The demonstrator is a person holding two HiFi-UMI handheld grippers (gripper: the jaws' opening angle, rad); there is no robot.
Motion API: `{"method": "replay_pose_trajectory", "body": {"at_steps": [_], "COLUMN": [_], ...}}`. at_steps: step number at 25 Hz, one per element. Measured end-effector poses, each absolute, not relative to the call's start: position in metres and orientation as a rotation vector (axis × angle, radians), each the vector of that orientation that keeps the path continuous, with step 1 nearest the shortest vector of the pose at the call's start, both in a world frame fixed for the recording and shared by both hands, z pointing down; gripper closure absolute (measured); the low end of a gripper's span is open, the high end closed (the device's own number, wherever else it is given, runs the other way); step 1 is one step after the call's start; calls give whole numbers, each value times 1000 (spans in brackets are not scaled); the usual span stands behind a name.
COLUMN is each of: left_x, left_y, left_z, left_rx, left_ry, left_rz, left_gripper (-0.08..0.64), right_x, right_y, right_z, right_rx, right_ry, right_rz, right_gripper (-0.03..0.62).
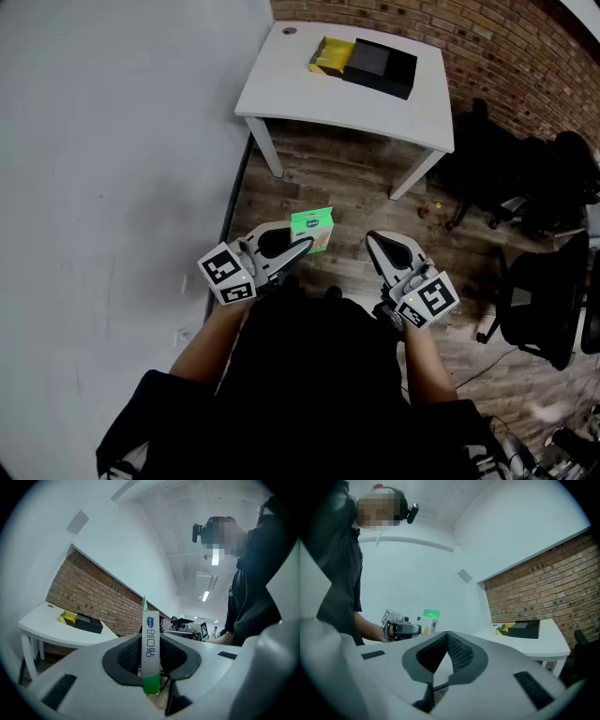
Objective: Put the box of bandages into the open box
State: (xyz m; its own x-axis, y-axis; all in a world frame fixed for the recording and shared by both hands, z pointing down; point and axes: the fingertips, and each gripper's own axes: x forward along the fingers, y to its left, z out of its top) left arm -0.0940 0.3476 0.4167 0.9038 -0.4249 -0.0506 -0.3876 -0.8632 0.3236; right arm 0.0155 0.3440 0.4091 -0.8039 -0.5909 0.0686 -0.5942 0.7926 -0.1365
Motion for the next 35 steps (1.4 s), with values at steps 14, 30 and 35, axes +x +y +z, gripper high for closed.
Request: {"method": "replay_pose_trajectory", "body": {"at_steps": [14,30,35], "left_x": [-77,-62,-57], "left_y": [363,370,363], "left_z": [427,442,448], "left_rx": [2739,2704,2688], "left_ry": [-618,-623,-623], "left_rz": [-139,-74,-79], "left_gripper": [463,463,463], "right_x": [24,29,38], "right_y": [368,378,370], "right_z": [419,443,449], "right_rx": [804,767,803], "right_ry": [-2993,-3029,-3013], "right_rz": [254,367,390], "right_gripper": [586,586,586]}}
